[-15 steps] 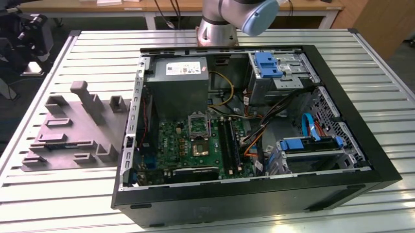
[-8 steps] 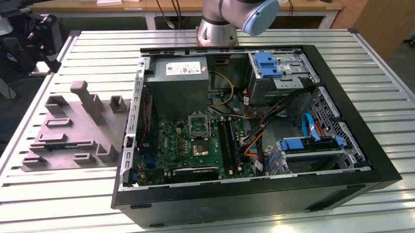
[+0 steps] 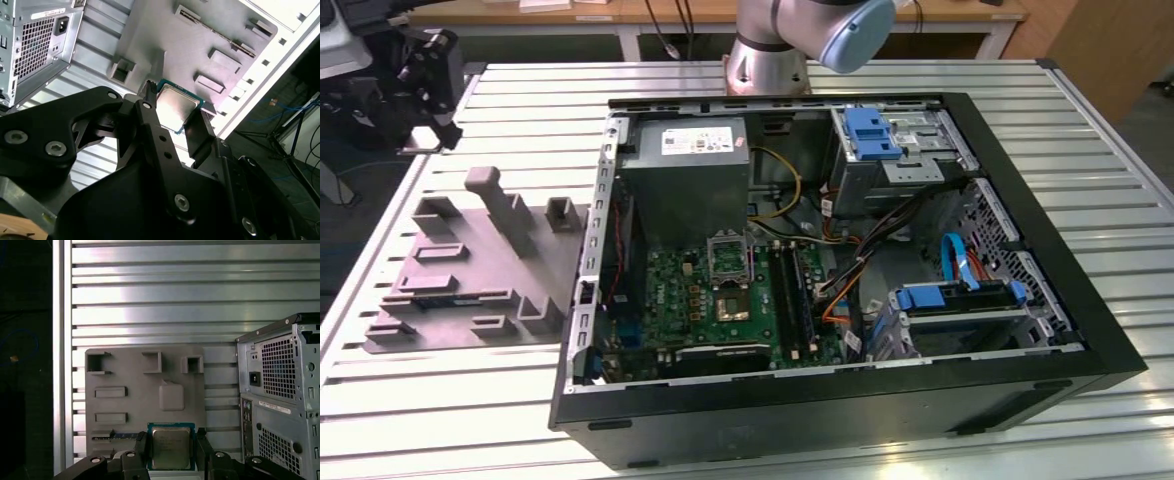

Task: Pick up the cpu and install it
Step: 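Pick up the cpu and move it towards the insertion slot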

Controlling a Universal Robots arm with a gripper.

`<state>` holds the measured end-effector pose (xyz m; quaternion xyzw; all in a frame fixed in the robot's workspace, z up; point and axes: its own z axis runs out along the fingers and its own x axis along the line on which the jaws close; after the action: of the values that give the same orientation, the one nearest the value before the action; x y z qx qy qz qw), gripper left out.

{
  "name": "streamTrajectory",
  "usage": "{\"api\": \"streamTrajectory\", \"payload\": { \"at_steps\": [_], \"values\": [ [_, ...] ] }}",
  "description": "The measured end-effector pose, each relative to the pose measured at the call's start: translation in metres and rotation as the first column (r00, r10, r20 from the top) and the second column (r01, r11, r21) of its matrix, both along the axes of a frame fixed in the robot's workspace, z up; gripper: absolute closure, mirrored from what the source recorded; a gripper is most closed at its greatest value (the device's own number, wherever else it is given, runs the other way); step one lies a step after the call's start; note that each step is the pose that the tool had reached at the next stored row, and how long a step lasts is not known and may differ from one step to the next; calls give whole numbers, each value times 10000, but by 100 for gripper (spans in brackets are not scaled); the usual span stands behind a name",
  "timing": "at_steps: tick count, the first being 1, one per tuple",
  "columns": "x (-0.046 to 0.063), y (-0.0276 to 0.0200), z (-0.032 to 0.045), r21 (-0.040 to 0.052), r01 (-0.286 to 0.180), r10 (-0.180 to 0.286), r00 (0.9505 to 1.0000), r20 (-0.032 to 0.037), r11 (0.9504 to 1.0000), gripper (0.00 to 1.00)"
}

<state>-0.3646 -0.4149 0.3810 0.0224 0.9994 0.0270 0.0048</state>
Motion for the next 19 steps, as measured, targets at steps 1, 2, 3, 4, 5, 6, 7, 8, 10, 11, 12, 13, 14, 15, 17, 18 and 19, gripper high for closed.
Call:
{"api": "streamTrajectory", "payload": {
  "at_steps": [1, 2, 3, 4, 5, 6, 7, 8, 10, 11, 12, 13, 14, 15, 17, 18, 19],
  "values": [
    [17, 0, -1, 1, 0, 0, 10000, 1, 10000, 53],
    [34, 0, -1, 1, -1, 1, 10000, 1, 10000, 53],
    [49, 0, -1, 1, 0, 0, 10000, 1, 10000, 53],
    [66, 0, 0, 0, 0, 0, 10000, 1, 10000, 53],
    [82, 0, 0, 1, 0, 0, 10000, 1, 10000, 53],
    [99, 0, -1, 1, 0, 0, 10000, 1, 10000, 53],
    [115, 0, 0, 0, 1, -1, 10000, 1, 10000, 53],
    [131, 0, 0, 0, 0, 0, 10000, 1, 10000, 53],
    [164, 0, 0, 0, 0, 0, 10000, 1, 10000, 53],
    [179, 0, 0, 0, 0, 0, 10000, 1, 10000, 53],
    [196, 0, -1, 1, -1, 1, 10000, 1, 10000, 53],
    [211, 0, -1, 1, -1, 1, 10000, 1, 10000, 53],
    [227, 0, 0, 1, 0, 0, 10000, 1, 10000, 53],
    [243, 0, 0, 1, -1, 1, 10000, 1, 10000, 53],
    [273, 0, 0, 0, 0, 0, 10000, 1, 10000, 53],
    [287, 0, 0, 0, 0, 0, 10000, 1, 10000, 53],
    [299, 0, -1, 1, 0, 0, 10000, 1, 10000, 53]
  ]
}}
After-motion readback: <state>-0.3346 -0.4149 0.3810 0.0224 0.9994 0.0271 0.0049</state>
